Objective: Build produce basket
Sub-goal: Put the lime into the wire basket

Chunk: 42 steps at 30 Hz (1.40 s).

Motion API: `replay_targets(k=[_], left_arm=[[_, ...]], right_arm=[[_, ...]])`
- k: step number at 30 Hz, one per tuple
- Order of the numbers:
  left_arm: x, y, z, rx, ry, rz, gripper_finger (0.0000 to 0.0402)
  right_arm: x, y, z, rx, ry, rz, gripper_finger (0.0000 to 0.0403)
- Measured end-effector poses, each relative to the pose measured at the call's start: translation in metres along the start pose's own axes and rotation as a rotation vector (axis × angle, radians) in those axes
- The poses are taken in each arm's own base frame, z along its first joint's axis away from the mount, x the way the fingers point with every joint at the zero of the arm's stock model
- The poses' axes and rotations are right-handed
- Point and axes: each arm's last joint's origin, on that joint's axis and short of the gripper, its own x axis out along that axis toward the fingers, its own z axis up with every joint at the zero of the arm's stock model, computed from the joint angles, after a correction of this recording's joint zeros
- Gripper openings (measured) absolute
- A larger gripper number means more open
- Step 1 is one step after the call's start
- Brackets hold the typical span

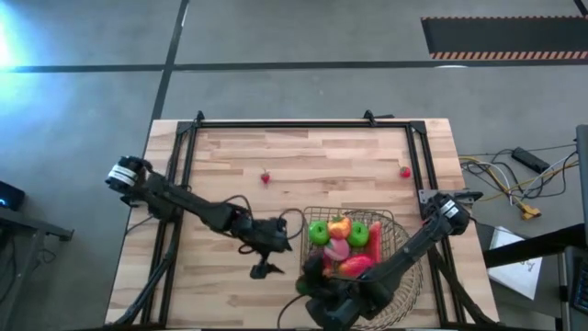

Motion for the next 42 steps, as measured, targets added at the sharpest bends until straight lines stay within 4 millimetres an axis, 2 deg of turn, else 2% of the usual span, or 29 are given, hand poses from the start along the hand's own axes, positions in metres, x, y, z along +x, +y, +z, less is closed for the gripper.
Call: replay_targets(k=[5,10,20,29,42], left_arm=[[-0.032,-0.003,-0.001,-0.001,-0.012,0.192,0.0331],[-0.051,-0.015,-0.003,-0.02,-0.118,0.285,0.0331],[-0.033,-0.035,-0.028,0.006,-0.322,0.212,0.0331],[-0.023,-0.037,-0.031,0.005,-0.368,0.192,0.0331],[-0.021,-0.037,-0.032,0.009,-0.362,0.195,0.0331]], right_arm=[[-0.033,-0.016,-0.006,0.153,0.155,-0.033,0.0203],[-0.046,-0.022,-0.026,0.305,0.36,-0.077,0.0203],[-0.018,-0.007,-0.043,0.356,0.473,0.033,0.0203],[0.011,-0.006,-0.057,0.368,0.522,0.169,0.0204],[0.022,-0.003,-0.068,0.326,0.557,0.182,0.027]])
